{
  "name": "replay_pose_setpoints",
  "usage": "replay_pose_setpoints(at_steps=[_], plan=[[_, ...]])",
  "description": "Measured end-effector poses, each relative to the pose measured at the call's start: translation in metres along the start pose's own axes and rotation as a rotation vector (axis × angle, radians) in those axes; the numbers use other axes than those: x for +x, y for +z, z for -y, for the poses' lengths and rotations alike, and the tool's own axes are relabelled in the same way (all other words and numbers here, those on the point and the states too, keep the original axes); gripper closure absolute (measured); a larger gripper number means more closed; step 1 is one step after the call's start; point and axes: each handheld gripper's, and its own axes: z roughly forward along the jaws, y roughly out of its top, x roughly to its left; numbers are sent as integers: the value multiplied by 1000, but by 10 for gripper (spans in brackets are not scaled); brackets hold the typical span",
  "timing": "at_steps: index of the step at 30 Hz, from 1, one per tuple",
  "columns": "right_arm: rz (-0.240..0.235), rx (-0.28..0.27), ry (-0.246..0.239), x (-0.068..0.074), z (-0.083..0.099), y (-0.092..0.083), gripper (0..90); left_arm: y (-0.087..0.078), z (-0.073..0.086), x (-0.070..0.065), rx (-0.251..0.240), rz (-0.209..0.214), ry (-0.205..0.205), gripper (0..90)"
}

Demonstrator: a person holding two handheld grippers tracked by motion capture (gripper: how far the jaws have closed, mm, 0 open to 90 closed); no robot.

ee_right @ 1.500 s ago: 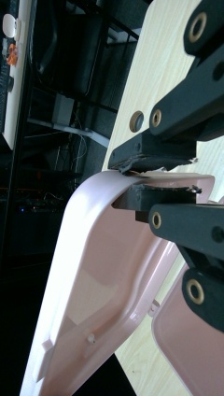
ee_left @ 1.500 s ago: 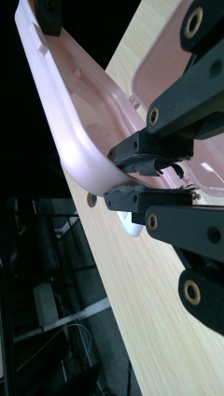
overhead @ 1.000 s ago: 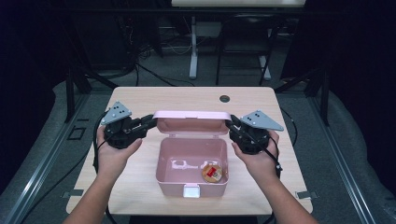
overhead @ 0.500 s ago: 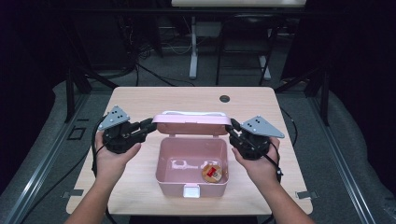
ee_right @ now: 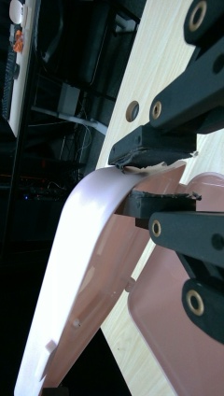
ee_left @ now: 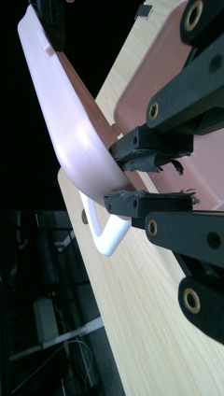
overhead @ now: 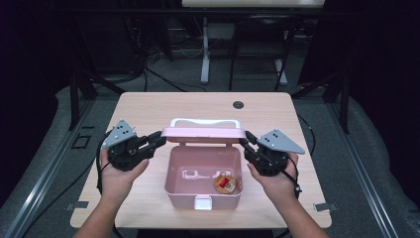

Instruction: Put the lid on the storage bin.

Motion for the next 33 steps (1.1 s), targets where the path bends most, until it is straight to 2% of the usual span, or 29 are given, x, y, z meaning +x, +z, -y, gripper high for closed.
replay_pose_setpoints(at_steps=[10, 12, 16, 24, 29, 33], plan=[[-32, -11, 22, 2, 7, -12, 726, -3, 3, -2, -5, 0, 8, 756], [-44, -10, 38, 1, 10, -14, 722, -3, 4, -2, -2, 1, 9, 756], [-72, 9, 89, -4, 16, -18, 715, -3, 5, -3, -9, 0, 9, 756], [-93, 45, 120, -9, 29, -22, 684, -4, 7, -5, -12, 0, 10, 756], [-80, 80, 129, -13, 34, -23, 662, -5, 8, -6, -10, -1, 10, 756], [-70, 84, 146, -16, 37, -25, 659, -7, 9, -6, -1, 2, 14, 756]])
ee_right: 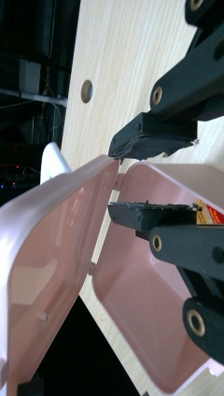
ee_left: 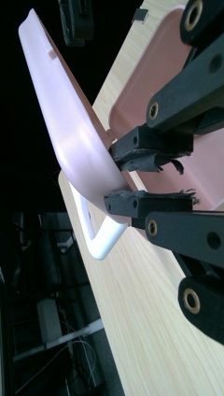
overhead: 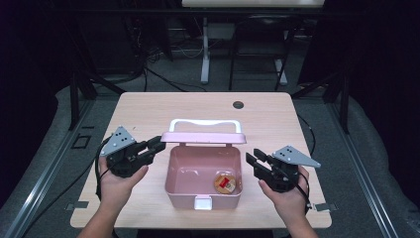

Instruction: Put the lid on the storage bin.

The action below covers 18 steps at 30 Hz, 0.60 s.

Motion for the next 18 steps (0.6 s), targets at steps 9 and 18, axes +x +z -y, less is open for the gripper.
replay_pose_setpoints(at_steps=[9, 18], plan=[[30, -6, 14, -8, 7, -3, 648, -3, 5, -2, -3, 5, -5, 760], [52, -3, 26, -14, 11, -4, 646, -6, 11, -4, -9, 13, -7, 763]])
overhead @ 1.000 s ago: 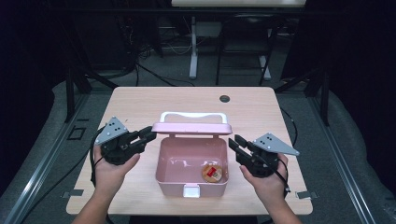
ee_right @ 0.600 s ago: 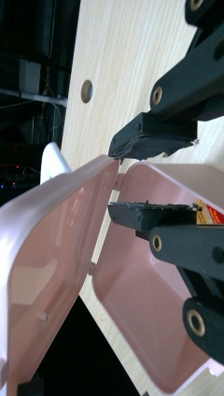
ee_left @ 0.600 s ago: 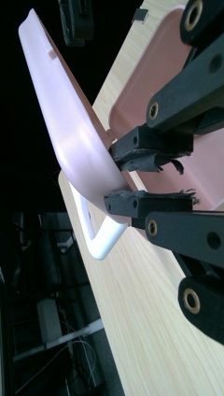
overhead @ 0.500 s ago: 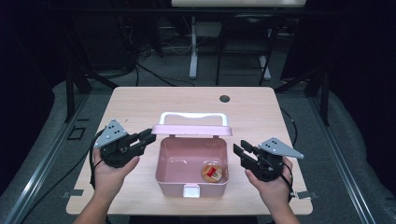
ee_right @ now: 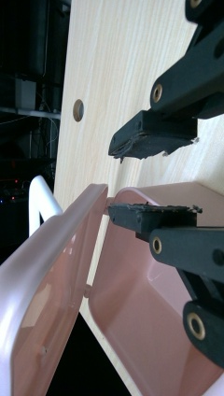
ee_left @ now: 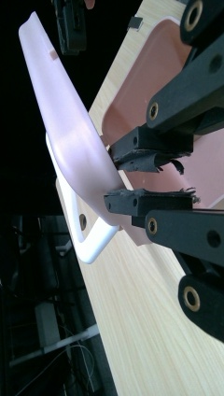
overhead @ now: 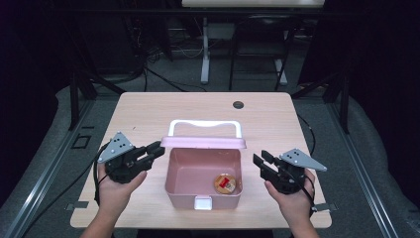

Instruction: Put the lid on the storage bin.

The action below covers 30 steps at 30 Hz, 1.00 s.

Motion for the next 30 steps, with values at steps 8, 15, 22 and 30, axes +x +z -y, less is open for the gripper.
replay_pose_setpoints(at_steps=[8, 15, 22, 30], plan=[[11, 6, 10, -3, 3, 1, 648, -3, 6, -3, 2, 2, 8, 765], [13, 8, 7, -1, 5, 2, 648, -7, 12, -5, 8, 7, 5, 768], [13, 13, 8, -2, 6, 3, 648, -9, 16, -8, 20, 5, 12, 768], [14, 19, 17, -4, 11, 4, 649, -11, 23, -11, 17, 12, 3, 768]])
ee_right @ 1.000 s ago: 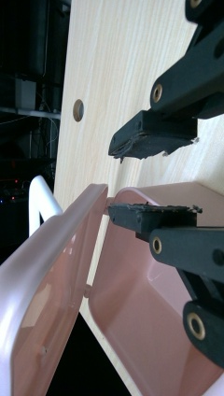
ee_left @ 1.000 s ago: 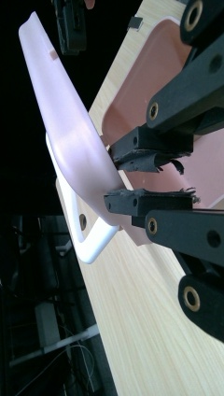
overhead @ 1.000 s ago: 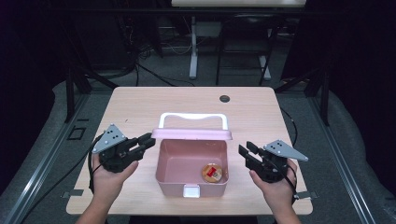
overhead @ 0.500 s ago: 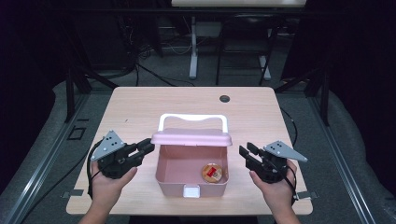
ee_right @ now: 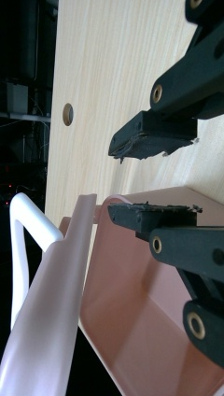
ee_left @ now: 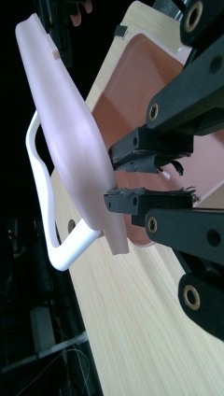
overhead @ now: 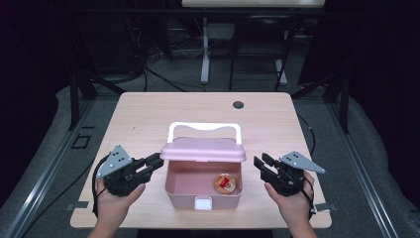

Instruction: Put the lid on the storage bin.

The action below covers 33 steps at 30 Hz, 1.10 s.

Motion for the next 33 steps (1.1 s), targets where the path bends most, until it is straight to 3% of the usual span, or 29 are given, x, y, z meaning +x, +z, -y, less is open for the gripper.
replay_pose_setpoints(at_steps=[17, 33], plan=[[-1, 14, 7, -2, 6, 3, 650, -6, 22, -8, 34, 13, -11, 766], [-2, 24, 9, -2, 9, 4, 650, -9, 36, -11, 38, 22, -27, 769]])
